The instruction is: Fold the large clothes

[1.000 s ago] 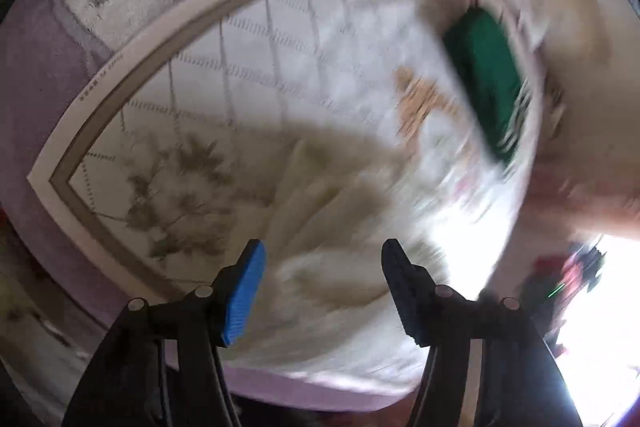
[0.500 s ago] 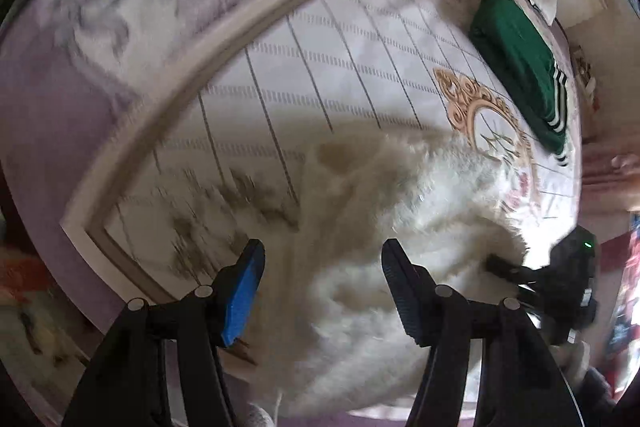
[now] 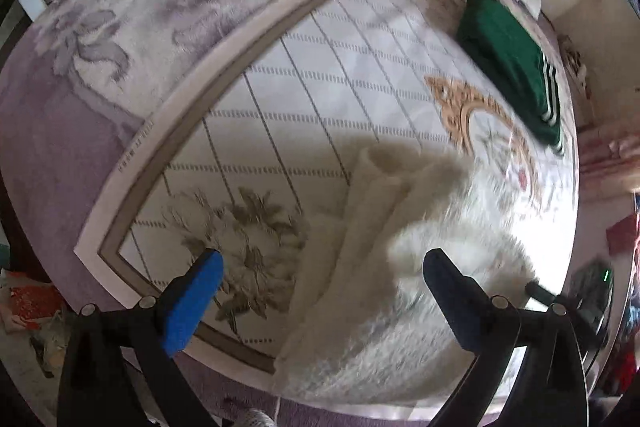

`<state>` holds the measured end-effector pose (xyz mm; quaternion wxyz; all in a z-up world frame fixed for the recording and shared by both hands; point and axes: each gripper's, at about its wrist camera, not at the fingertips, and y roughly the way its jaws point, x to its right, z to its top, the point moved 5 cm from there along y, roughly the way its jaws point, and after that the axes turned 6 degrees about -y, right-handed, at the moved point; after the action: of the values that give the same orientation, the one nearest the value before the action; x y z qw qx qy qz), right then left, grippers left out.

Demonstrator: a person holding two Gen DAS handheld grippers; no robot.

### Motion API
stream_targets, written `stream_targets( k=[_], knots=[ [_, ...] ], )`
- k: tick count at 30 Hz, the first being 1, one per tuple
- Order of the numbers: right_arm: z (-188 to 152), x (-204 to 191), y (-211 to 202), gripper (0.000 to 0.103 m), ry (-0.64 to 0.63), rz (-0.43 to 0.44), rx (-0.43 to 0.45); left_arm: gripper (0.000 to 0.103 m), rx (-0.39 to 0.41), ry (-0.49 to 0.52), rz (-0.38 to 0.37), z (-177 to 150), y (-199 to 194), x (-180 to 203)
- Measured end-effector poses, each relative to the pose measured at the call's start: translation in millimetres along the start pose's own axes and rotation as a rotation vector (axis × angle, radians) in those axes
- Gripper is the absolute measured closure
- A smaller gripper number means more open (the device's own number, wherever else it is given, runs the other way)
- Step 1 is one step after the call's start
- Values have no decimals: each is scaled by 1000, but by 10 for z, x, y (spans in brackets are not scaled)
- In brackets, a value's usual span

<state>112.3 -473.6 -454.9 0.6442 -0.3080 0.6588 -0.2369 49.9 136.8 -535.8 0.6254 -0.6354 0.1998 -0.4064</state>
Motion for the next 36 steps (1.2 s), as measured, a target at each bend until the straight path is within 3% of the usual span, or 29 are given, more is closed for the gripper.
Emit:
stream_targets(
  k=[5,8,10,12,14,18,21,23,24,27,30,33,34,36],
  knots=[
    [238,-16,448,15,-307,-61,-253,1,-21,-34,-44,-93,68,-14],
    [287,-127,865,7,-379,90,-356,1,-17,-49,-29,-61,72,-42],
    [278,-233,911,10,-412,87,-336,1,-8,-44,-9,-35,59,-59],
    [339,-299,952,42,-304,99,-243,1,6,-37,16,4,15,-99],
    [294,-285,882,48,-168,85,-133,1,21,-37,30,49,-27,-147],
    [-12,3,480,55,196,127,113,1,64,-57,45,168,-190,-266],
    [-631,477,160,56,642,208,347,1,71,-79,25,205,-258,-320],
    [-958,560,105,54,724,177,359,1,61,-72,24,170,-225,-312],
    [-1110,554,123,48,731,153,304,1,49,-61,32,138,-183,-297],
    [-1439,390,233,36,597,62,-25,1,20,-26,72,13,-49,-245],
    [-1523,233,-5,36,399,-68,-215,1,5,6,93,-123,62,-186],
    [-1296,-40,-383,33,175,-202,-204,1,3,12,90,-224,121,-145],
    [-1178,-158,-472,33,107,-217,-186,1,3,10,90,-256,137,-139],
    [-887,-541,-509,33,-13,-165,-173,1,2,5,98,-303,168,-146]
  ],
)
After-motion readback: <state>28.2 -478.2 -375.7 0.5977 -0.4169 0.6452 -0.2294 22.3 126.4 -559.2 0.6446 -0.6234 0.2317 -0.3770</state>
